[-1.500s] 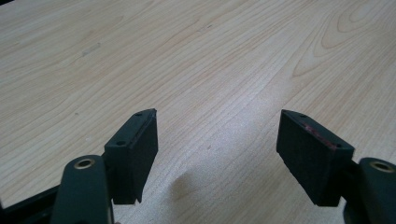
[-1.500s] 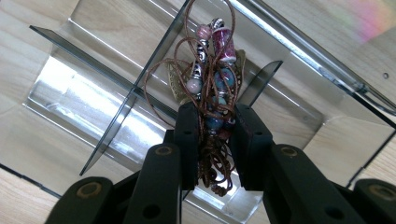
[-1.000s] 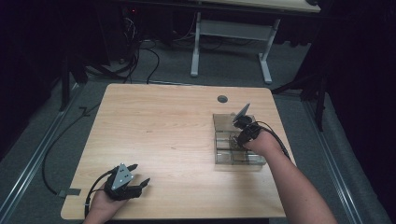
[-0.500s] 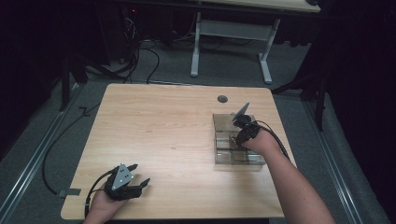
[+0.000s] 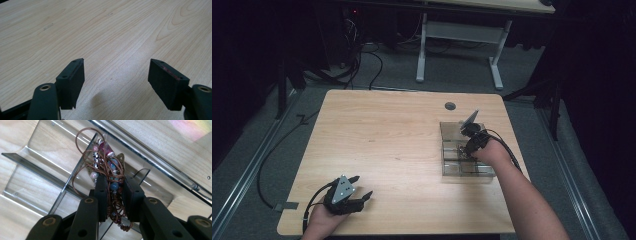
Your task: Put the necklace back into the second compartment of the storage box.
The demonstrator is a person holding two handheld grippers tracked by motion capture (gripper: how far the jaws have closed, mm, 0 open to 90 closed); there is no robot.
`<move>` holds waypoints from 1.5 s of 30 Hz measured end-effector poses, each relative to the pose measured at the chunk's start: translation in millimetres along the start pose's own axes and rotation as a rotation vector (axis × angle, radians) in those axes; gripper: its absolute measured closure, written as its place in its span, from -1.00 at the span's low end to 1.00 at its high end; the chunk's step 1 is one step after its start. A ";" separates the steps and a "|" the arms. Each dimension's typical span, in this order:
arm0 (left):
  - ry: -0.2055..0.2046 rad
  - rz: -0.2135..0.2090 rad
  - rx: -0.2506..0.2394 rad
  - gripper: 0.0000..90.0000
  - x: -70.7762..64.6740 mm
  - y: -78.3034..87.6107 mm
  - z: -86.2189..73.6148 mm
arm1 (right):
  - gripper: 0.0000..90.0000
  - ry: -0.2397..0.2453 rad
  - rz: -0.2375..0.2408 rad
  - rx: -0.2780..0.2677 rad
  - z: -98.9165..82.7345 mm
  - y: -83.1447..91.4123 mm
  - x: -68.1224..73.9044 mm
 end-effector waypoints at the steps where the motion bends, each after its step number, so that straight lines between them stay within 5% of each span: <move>1: -0.001 0.001 0.001 -0.34 0.1 0.1 0.0 | 0.68 -0.006 -0.002 0.002 0.4 -0.4 0.2; 16: 0.001 0.001 0.002 -0.34 0.1 0.0 -0.2 | 0.70 -0.024 0.007 -0.017 3.3 0.8 -1.7; 19: 0.001 0.001 0.002 -0.34 0.2 -0.3 -0.2 | 0.39 -0.036 0.043 -0.015 3.2 0.6 0.0; 24: 0.001 0.002 0.003 -0.34 0.1 -0.2 -0.2 | 0.38 -0.055 0.035 -0.059 6.0 20.5 -7.7; 30: 0.000 0.003 0.003 -0.33 0.0 -0.3 -0.2 | 0.49 -0.077 0.034 -0.057 -4.8 31.8 -17.0; 35: -0.001 0.003 0.008 -0.33 0.0 -0.3 -0.5 | 0.69 -0.071 0.051 -0.016 -19.5 15.5 -11.5; 38: -0.002 0.005 0.008 -0.33 0.1 -0.3 -0.5 | 0.91 -0.046 0.041 -0.023 -16.6 11.0 -7.8; 45: 0.000 0.005 0.006 -0.33 0.4 -0.3 -0.5 | 0.92 -0.031 0.040 -0.035 -0.5 2.5 6.3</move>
Point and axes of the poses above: each handheld gripper's, and its own axes: y roughly backward along the jaws, z roughly out of its top, x roughly to its left, the point moved 10 cm from there along -y, roughly forward along the jaws, and after that the axes turned 13 degrees about -z, right-handed, at the moved point
